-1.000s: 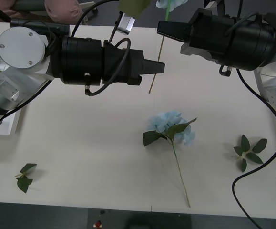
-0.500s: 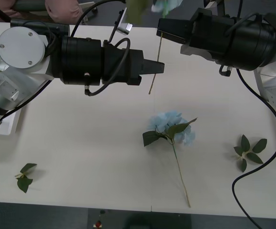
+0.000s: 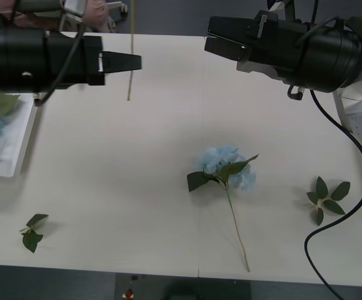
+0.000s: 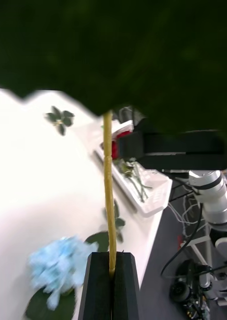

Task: Put the red flowers into the right box and the blue flowers into the left box

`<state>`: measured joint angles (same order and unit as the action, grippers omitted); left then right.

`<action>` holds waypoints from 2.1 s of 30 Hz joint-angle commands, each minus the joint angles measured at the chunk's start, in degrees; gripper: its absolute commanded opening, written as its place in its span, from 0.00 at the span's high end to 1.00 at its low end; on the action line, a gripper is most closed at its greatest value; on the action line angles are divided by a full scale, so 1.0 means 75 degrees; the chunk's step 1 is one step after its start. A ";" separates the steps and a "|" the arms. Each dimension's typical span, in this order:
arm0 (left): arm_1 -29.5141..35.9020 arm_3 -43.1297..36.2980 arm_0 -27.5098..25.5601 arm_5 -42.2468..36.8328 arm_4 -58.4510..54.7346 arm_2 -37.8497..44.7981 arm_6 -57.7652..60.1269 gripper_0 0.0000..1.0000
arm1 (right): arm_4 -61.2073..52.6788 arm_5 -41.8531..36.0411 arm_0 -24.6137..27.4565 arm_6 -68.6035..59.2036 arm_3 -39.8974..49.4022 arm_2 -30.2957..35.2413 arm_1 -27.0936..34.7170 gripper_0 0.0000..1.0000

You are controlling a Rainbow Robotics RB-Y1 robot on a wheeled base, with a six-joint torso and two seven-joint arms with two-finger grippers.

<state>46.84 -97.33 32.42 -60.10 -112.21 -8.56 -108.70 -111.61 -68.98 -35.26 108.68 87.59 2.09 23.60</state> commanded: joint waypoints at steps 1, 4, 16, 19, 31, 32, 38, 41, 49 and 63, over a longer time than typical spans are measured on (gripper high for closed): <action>0.0400 0.0732 -0.0431 -0.1304 -0.0203 0.1317 0.0348 1.00 | -0.0071 -0.0013 -0.0326 -0.0053 0.0216 0.0073 -0.0041 0.00; 0.0412 0.1470 -0.0642 -0.2124 -0.0214 0.2126 0.0348 1.00 | -0.0071 -0.0013 -0.0326 -0.0053 0.0216 0.0073 -0.0041 0.00; 0.0892 0.4693 -0.1603 -0.4315 -0.0085 0.4798 0.0383 1.00 | 0.0772 -0.0177 -0.0103 -0.0288 0.0228 -0.0208 0.1225 0.00; 0.1115 0.5009 -0.1967 -0.4491 -0.0027 0.5032 0.0419 1.00 | 0.1194 -0.0482 -0.0103 -0.0768 0.0228 -0.0208 0.1518 0.00; 0.2193 0.6357 -0.3010 -0.4116 -0.0003 0.4880 0.0477 1.00 | 0.3409 -0.2790 -0.0103 -0.2479 0.0579 -0.0161 0.2467 0.00; 0.2251 0.6474 -0.3010 -0.4057 -0.0003 0.4821 0.0465 1.00 | 0.3679 -0.3060 -0.0103 -0.2678 0.0755 -0.0161 0.2526 0.00; 0.2298 0.6568 -0.3010 -0.3753 0.0172 0.4598 0.0383 0.99 | 0.5026 -0.4618 -0.0091 -0.3850 0.1904 -0.0161 0.2537 0.00; 0.2287 0.6568 -0.2998 -0.3694 0.0161 0.4505 0.0360 0.95 | 0.5554 -0.5216 0.0026 -0.4331 0.2572 -0.0161 0.2373 0.00; 0.2287 0.6568 -0.2998 -0.3624 0.0137 0.4399 0.0243 0.07 | 0.6655 -0.5469 0.1081 -0.4846 0.4294 -0.0302 0.1928 0.00; 0.2310 0.5501 -0.3010 -0.4104 -0.0589 0.4505 0.0126 0.00 | 0.8741 -0.5169 0.2065 -0.4964 0.4997 -0.1708 0.1225 0.00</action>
<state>62.11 -51.54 9.34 -90.44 -116.05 24.69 -108.34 -47.66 -108.35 -19.54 74.64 123.60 -10.10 34.29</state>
